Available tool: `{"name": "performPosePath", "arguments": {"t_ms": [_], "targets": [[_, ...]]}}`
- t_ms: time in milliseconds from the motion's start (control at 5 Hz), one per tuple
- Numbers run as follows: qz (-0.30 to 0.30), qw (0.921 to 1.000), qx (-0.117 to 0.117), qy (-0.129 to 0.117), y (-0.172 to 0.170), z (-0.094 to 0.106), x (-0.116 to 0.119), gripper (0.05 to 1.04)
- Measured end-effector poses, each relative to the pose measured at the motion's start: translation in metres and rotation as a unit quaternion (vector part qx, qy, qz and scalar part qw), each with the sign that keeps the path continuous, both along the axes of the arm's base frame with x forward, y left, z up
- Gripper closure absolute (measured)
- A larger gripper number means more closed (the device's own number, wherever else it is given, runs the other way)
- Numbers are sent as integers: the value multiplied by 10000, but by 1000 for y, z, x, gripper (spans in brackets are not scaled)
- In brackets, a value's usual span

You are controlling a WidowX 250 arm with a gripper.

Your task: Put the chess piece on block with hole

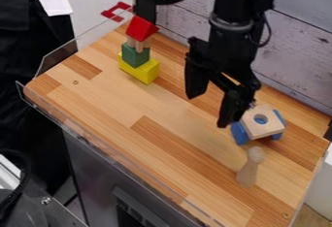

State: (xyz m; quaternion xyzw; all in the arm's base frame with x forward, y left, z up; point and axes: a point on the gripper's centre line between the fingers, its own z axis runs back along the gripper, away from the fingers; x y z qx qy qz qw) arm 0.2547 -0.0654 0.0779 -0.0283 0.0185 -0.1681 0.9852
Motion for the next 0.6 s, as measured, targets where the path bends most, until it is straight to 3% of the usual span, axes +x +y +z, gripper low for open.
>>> {"name": "performPosePath", "arguments": {"t_ms": [600], "targets": [[-198,9996,-146,172,-28,-3,-14,83]]}}
